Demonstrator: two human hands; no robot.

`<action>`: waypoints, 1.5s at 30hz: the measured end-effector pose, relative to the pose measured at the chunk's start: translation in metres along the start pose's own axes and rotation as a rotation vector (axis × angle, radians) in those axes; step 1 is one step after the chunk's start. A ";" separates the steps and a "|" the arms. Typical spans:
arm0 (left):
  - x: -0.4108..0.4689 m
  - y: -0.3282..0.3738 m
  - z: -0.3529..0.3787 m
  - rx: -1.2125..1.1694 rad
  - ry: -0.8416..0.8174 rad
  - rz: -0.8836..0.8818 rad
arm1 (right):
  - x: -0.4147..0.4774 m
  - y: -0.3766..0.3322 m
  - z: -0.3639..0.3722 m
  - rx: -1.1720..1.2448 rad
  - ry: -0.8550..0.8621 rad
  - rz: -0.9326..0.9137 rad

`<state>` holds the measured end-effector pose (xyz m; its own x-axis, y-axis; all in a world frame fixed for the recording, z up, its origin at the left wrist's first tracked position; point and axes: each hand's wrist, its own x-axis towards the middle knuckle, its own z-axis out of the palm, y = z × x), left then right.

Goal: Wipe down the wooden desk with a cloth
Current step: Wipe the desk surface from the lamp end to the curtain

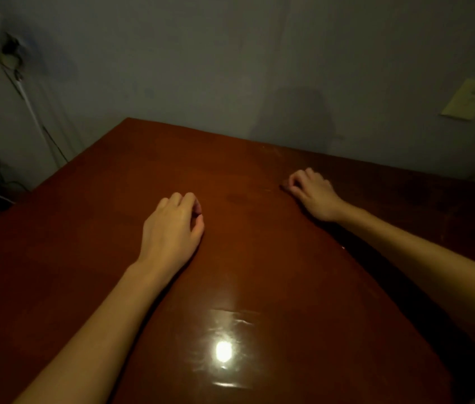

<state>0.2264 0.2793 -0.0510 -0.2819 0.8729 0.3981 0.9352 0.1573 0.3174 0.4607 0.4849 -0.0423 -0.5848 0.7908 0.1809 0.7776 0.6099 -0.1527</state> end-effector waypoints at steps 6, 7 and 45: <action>0.000 0.001 0.000 -0.013 -0.011 -0.001 | 0.073 -0.033 0.016 0.026 0.004 0.093; 0.000 0.000 0.000 -0.016 -0.010 -0.002 | 0.075 -0.049 0.019 0.031 -0.002 0.039; 0.000 0.000 -0.001 -0.022 -0.021 0.008 | 0.135 -0.067 0.037 0.070 -0.028 -0.061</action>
<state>0.2262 0.2785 -0.0506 -0.2701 0.8835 0.3828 0.9322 0.1405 0.3335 0.3216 0.5527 -0.0433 -0.6371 0.7529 0.1651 0.7231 0.6580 -0.2103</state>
